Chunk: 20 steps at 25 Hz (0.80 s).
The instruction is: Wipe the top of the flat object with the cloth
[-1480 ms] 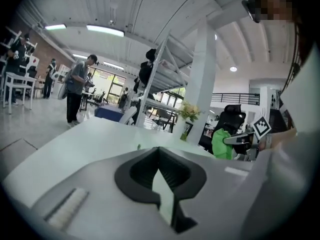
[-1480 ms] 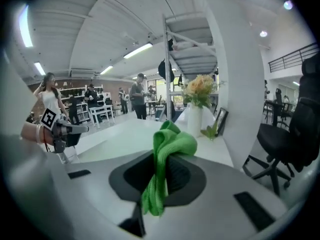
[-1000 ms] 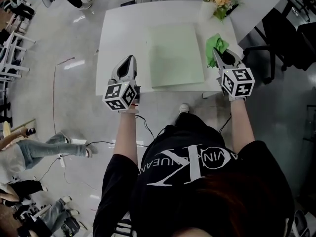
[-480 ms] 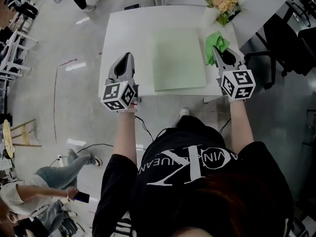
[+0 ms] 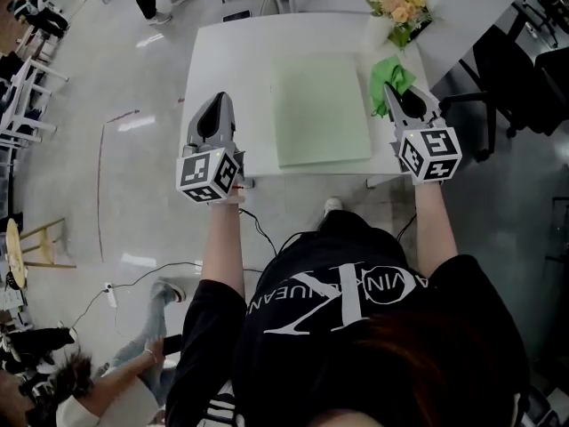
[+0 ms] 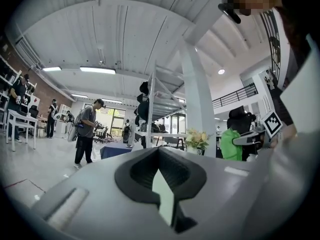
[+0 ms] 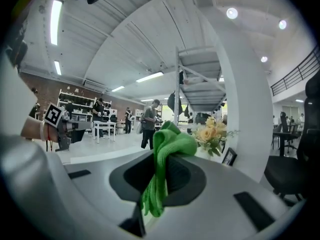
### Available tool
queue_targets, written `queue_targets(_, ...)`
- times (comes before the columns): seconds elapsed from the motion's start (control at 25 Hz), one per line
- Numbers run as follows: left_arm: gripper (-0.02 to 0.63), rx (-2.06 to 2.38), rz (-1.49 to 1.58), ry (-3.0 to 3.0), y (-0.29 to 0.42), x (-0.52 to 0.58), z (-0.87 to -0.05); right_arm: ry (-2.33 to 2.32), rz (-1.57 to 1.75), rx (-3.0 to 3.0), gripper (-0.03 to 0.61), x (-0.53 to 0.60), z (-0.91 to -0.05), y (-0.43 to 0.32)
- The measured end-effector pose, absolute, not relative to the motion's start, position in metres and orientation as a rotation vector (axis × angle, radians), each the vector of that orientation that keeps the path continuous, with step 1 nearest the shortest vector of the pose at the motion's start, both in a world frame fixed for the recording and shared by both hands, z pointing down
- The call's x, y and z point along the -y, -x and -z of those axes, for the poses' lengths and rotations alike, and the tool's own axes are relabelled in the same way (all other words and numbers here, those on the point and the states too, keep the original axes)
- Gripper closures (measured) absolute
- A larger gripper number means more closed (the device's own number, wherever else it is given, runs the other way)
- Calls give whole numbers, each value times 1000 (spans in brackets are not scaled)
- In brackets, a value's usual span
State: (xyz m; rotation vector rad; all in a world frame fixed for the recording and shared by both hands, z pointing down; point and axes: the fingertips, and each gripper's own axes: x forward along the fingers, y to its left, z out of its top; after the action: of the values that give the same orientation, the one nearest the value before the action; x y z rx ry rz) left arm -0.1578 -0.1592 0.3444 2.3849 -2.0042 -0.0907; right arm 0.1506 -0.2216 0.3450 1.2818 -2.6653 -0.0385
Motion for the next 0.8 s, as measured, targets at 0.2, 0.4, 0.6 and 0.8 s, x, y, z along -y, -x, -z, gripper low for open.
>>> queue_targets(0.2, 603, 2031, 104, -2383, 159, 156, -340, -1280, 57, 2676, 529, 220, -343, -149)
queue_targets(0.4, 603, 2099, 95, -2373, 162, 149, -338, -1273, 75, 2683, 529, 217, -342, -146)
queue_targets(0.6, 603, 2102, 107, -2362, 162, 145, -341, -1267, 73, 2682, 528, 214, -346, -144)
queue_targets(0.8, 603, 2085, 120, -2359, 163, 143, -343, -1262, 60, 2682, 529, 212, -351, -143)
